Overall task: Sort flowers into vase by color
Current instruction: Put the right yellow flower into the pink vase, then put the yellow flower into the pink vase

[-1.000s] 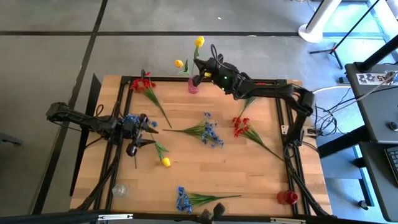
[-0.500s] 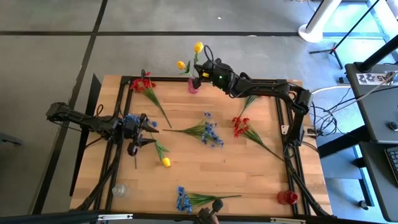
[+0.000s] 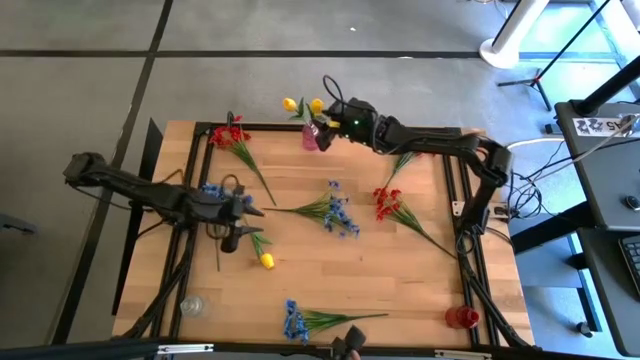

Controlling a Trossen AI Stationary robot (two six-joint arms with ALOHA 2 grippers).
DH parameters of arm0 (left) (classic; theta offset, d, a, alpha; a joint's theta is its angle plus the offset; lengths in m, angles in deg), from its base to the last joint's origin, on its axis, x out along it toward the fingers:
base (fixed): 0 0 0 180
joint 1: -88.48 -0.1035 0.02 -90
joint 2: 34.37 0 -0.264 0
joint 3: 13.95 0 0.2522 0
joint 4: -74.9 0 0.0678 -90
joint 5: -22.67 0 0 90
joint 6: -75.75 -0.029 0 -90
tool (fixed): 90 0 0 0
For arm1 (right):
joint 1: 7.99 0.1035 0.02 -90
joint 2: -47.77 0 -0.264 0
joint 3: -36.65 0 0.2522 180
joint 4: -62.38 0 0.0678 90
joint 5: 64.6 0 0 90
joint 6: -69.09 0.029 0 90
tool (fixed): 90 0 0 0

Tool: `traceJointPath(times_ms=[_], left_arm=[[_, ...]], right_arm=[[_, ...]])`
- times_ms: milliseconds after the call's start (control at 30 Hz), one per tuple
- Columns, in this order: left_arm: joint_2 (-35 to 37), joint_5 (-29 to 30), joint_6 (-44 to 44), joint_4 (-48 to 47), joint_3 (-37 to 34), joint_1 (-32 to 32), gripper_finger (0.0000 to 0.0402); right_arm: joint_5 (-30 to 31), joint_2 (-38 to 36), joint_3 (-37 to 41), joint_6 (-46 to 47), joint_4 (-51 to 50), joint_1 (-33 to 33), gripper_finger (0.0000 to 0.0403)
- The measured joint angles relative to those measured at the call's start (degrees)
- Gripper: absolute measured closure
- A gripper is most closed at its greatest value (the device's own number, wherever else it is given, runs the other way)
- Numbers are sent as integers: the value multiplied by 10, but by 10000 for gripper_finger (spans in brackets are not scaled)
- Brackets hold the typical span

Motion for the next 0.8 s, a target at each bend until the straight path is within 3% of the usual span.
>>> traceJointPath(times_ms=[133,367,600,800], left_arm=[[-76,-17,17,-61,66,1,209],[-178,-65,29,-305,195,1,209],[-274,-91,-38,-317,206,-6,212],[-364,-124,-89,-277,206,-16,242]], right_arm=[[17,-42,0,-30,-40,17,143],[43,-122,0,-91,-137,93,130],[130,-149,0,-83,-264,212,130],[183,-149,0,-3,-330,291,130]])
